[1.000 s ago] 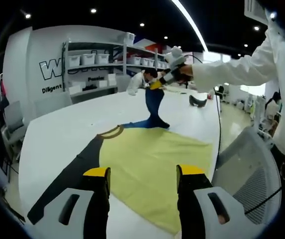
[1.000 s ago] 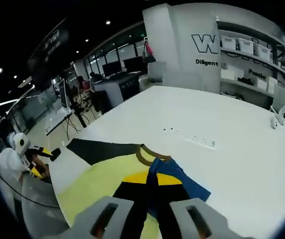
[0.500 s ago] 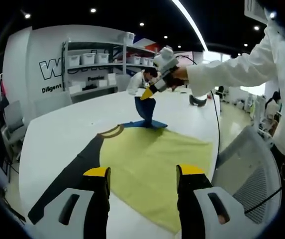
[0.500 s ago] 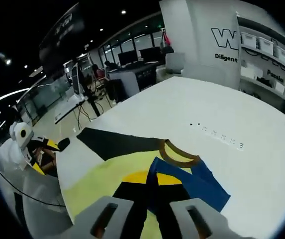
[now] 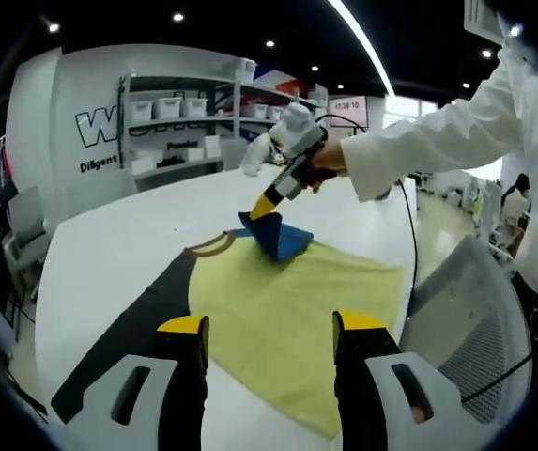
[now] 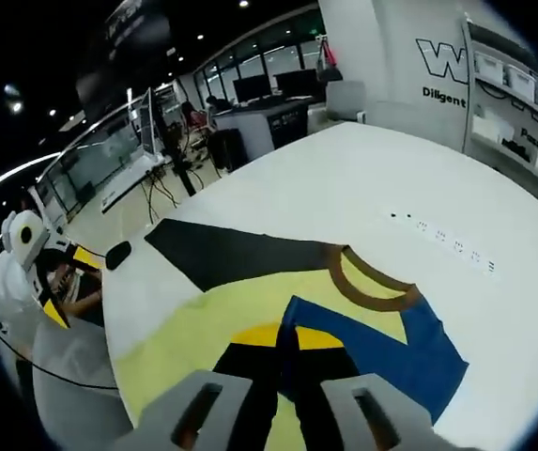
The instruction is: Fold the garment on the visible template until the final outline fits inside the template.
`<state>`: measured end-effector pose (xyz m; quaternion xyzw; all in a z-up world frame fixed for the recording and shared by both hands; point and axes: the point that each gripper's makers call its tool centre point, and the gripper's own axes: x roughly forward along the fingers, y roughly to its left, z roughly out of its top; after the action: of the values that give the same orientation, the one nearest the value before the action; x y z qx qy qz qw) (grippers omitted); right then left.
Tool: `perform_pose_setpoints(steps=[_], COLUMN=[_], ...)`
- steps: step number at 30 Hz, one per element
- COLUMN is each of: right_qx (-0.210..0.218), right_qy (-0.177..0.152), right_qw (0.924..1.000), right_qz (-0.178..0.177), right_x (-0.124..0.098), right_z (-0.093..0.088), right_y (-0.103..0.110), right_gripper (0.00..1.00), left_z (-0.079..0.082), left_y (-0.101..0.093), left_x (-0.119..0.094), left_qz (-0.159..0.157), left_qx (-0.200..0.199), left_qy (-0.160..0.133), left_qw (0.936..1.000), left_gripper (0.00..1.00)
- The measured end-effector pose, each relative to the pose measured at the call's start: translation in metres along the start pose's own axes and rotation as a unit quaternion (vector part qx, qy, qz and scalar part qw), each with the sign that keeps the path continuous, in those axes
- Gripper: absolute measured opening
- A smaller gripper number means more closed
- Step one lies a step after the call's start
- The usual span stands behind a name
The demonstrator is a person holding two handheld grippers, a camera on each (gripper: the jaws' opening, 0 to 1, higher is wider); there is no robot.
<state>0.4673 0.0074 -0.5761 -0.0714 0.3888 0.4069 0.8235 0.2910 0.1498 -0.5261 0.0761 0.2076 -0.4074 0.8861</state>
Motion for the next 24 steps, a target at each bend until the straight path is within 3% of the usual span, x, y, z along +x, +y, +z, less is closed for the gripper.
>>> perform_pose_setpoints(steps=[10,20,24], right_qx=[0.019,0.003,0.004], right_qy=[0.036,0.054,0.053], right_qw=[0.9991,0.9985,0.9986], right_qz=[0.006,0.000,0.001], right_x=[0.047,0.073,0.080], right_z=[-0.026,-0.032,-0.034], right_y=[0.011,0.014,0.017], right_gripper=[0.00,0.01,0.06], left_z=[-0.005,-0.008,-0.008], left_y=[0.003,0.008,0.009], left_x=[0.001,-0.001,-0.002], left_qz=[0.002,0.007,0.008], left_qx=[-0.005,-0.011,-0.011], left_qy=[0.005,0.008,0.008], left_qw=[1.0000,0.9999,0.9999], left_gripper=[0.50,0.50,0.50])
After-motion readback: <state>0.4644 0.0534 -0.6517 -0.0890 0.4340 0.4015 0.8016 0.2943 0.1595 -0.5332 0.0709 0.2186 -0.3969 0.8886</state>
